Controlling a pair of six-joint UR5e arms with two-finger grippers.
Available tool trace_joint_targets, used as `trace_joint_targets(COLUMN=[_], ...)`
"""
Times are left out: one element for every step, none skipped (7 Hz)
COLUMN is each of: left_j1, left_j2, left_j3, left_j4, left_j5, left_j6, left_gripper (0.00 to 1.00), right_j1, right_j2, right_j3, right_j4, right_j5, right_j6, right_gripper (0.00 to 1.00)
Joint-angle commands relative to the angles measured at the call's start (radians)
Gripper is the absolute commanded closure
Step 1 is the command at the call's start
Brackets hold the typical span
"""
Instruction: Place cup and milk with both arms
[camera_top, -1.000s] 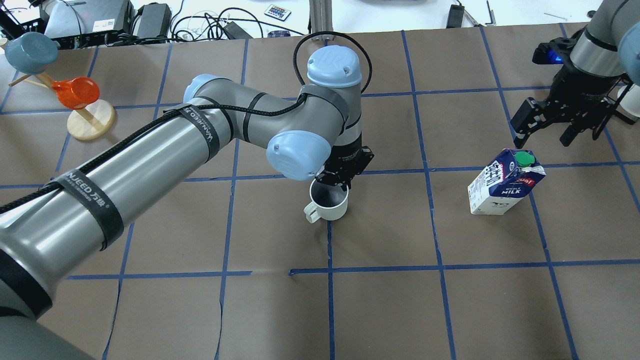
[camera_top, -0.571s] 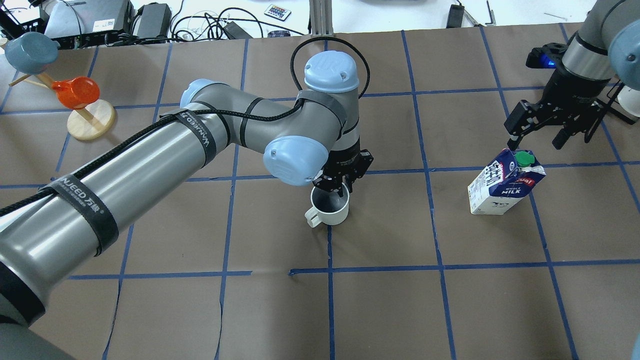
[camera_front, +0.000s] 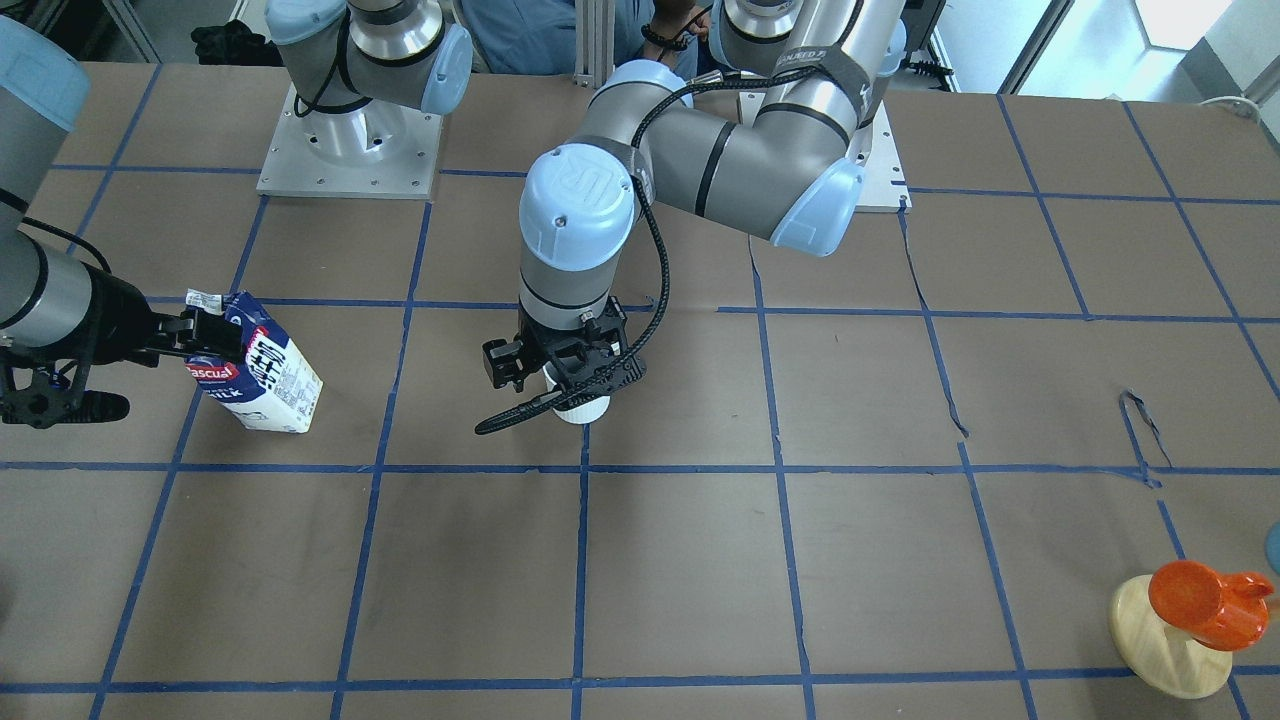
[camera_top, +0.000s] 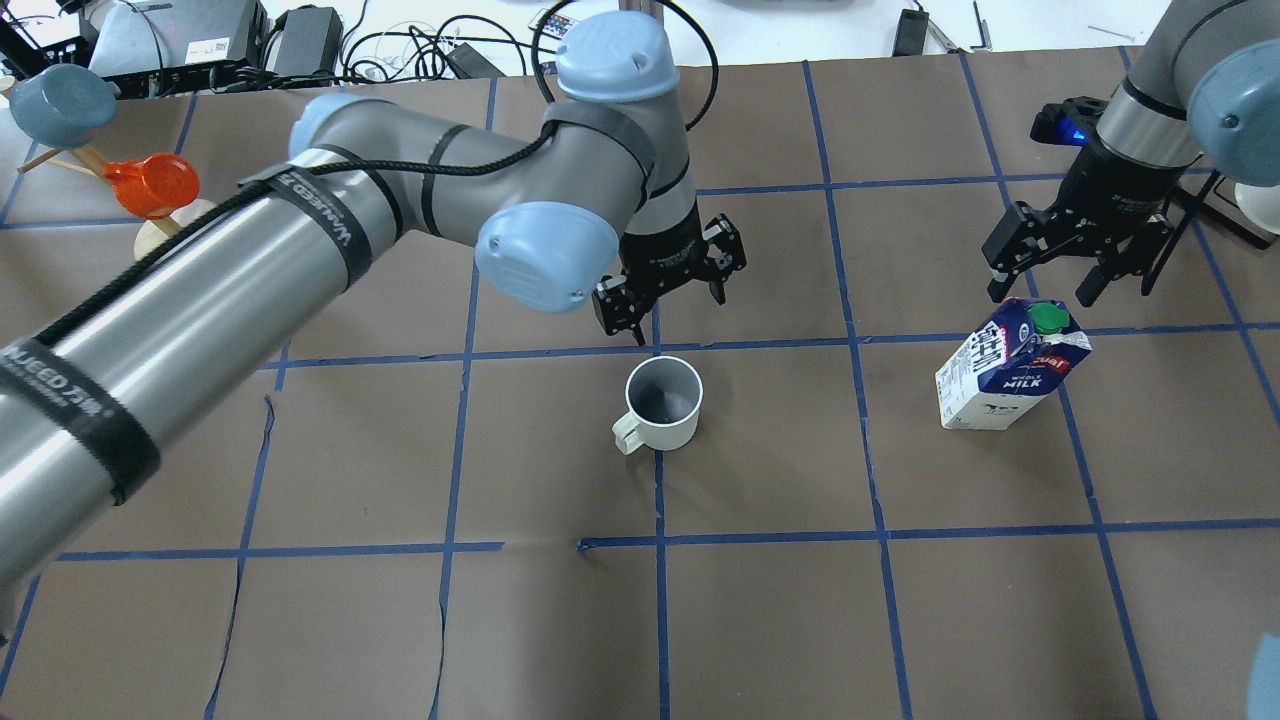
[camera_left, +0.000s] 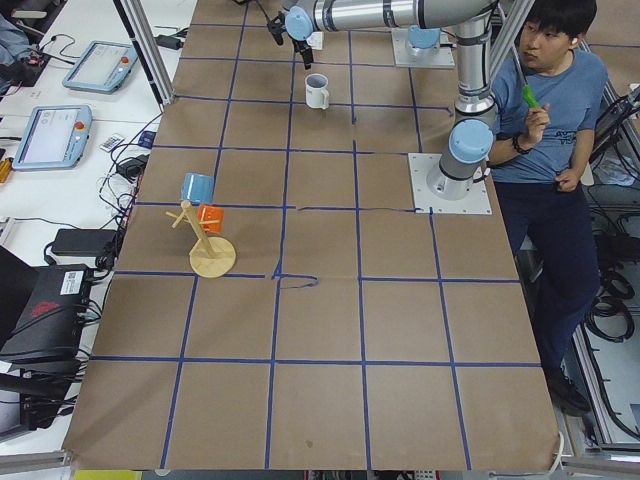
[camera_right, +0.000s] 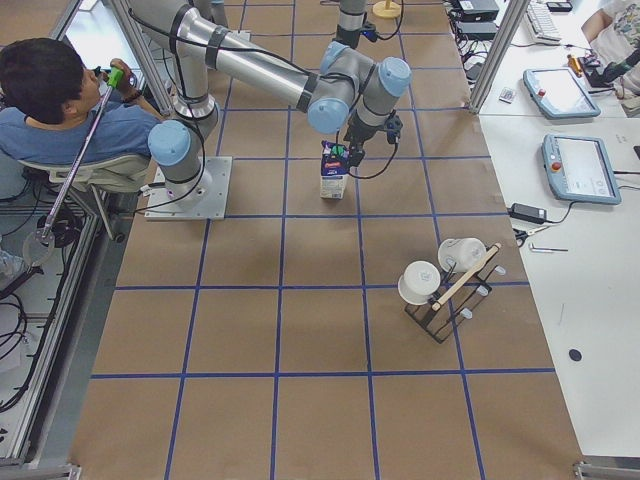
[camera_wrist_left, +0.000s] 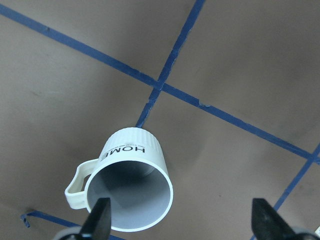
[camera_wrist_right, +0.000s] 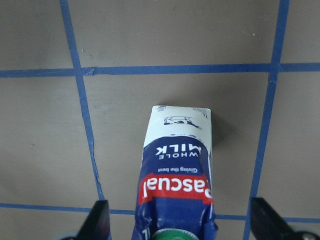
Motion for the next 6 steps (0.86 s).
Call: trace_joint_targets(left_j1=[0.099,0.169,0.240,0.303,0.343,0.351], left_j2=[0.112,0.169,0.229,0.283,0.314,0.338], left_j3=[0.045,0.045,0.049,0.049,0.044,0.032], left_j4=[-0.092,-0.108,-0.184,-0.250,-0.258,-0.272], left_j5=[0.024,0.029,0.029,0.030,0.061,0.085], left_j6=[0.286,0.404,0.525,0.643,0.719,0.724], left_gripper=[0.00,0.00,0.00,0.00,0.00,0.00], right_j1=[0.001,0.001,0.001,0.001,-0.001,-0.001], right_j2=[-0.003,-0.004,-0.004,-0.004,-0.006,-0.006], right_j3=[0.000,0.002,0.002,0.001,-0.006,-0.007], right_j4=[0.012,0.013,0.035,0.038,0.038,0.041], right_j5=[-0.007,-0.007,-0.006,-0.012,-0.015,-0.015], right_j6=[0.009,0.009,0.014,0.014,0.014,0.014], right_gripper=[0.02,0.12,0.25,0.41,0.68,0.84])
